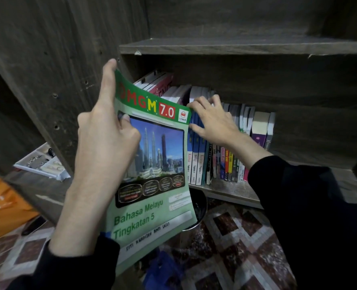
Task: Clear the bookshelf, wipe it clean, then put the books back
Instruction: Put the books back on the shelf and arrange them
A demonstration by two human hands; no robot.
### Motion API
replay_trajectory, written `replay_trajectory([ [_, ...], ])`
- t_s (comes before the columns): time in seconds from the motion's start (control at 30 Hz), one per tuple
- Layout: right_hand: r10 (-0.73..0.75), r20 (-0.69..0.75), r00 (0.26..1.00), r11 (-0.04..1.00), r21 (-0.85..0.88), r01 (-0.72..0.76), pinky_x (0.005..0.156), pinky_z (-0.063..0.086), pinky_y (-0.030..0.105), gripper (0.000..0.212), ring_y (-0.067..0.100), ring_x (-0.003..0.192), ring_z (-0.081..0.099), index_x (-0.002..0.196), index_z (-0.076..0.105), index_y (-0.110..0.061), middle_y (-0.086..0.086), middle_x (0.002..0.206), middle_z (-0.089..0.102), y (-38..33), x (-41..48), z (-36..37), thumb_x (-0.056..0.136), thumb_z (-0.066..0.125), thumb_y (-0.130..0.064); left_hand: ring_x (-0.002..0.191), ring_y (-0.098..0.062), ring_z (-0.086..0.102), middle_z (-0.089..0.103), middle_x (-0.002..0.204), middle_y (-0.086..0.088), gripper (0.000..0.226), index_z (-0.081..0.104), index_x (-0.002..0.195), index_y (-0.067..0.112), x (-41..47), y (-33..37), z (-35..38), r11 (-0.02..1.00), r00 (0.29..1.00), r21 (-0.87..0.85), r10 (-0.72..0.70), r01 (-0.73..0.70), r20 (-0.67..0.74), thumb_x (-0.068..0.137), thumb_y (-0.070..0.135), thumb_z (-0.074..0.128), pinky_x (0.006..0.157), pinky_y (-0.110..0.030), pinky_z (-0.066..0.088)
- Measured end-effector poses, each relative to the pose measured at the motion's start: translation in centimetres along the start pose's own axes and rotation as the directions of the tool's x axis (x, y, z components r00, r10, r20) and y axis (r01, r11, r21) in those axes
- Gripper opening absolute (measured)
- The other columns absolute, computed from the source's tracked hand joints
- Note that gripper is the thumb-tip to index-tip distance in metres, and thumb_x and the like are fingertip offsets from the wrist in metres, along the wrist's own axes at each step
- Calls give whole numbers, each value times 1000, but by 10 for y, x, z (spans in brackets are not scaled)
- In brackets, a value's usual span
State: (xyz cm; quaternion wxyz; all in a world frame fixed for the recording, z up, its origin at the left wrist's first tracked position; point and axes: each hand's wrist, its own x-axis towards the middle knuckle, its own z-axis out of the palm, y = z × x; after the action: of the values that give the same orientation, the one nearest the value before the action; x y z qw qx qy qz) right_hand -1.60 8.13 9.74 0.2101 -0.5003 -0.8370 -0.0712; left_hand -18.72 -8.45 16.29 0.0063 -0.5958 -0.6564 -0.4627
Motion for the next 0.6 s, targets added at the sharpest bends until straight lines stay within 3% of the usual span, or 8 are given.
replay_trajectory([
  [0.13, -2, -15, 1000, 999, 40, 3, 74, 42, 36, 50, 21, 127, 26, 133, 39, -23, -6, 134, 39, 4, -2, 0, 91, 57, -42, 64, -5, 17, 37, 68, 14, 79, 16, 150, 43, 0, -2, 1, 1000, 1000, 8, 8, -8, -16, 90, -1, 46, 62, -17, 20],
  [0.3, 13, -29, 999, 998, 61, -11, 71, 40, 34, 46, 19, 125, 26, 129, 41, -25, -8, 131, 40, 9, -5, 1, 90, 58, -43, 64, -8, 19, 42, 66, 8, 79, 18, 149, 45, 1, -5, 2, 1000, 1000, -7, 6, -7, -30, 90, 0, 46, 65, -17, 23],
  [0.43, -7, -38, 999, 999, 39, 9, 68, 43, 34, 42, 20, 122, 28, 126, 42, -27, -9, 129, 40, 13, -8, 0, 91, 57, -44, 61, -14, 33, 49, 64, 0, 79, 18, 147, 48, 1, -4, 2, 1000, 999, -18, -2, 1, -42, 90, 2, 47, 68, -23, 32],
  [0.53, -16, -32, 999, 1000, 27, 17, 68, 41, 32, 43, 20, 122, 28, 127, 42, -27, -9, 129, 40, 14, -8, 0, 91, 57, -44, 67, 19, 40, 48, 63, -2, 79, 19, 148, 46, 1, -2, 5, 1000, 999, -31, 3, -4, -45, 90, 0, 46, 64, -20, 25],
  [0.6, -18, -40, 999, 1000, 25, 19, 67, 40, 32, 42, 20, 122, 28, 127, 42, -26, -8, 129, 40, 13, -8, 0, 91, 57, -43, 60, 27, 37, 47, 61, 1, 79, 20, 149, 42, 3, -1, 10, 999, 999, -30, 28, -30, -40, 89, -2, 47, 63, -17, 23],
])
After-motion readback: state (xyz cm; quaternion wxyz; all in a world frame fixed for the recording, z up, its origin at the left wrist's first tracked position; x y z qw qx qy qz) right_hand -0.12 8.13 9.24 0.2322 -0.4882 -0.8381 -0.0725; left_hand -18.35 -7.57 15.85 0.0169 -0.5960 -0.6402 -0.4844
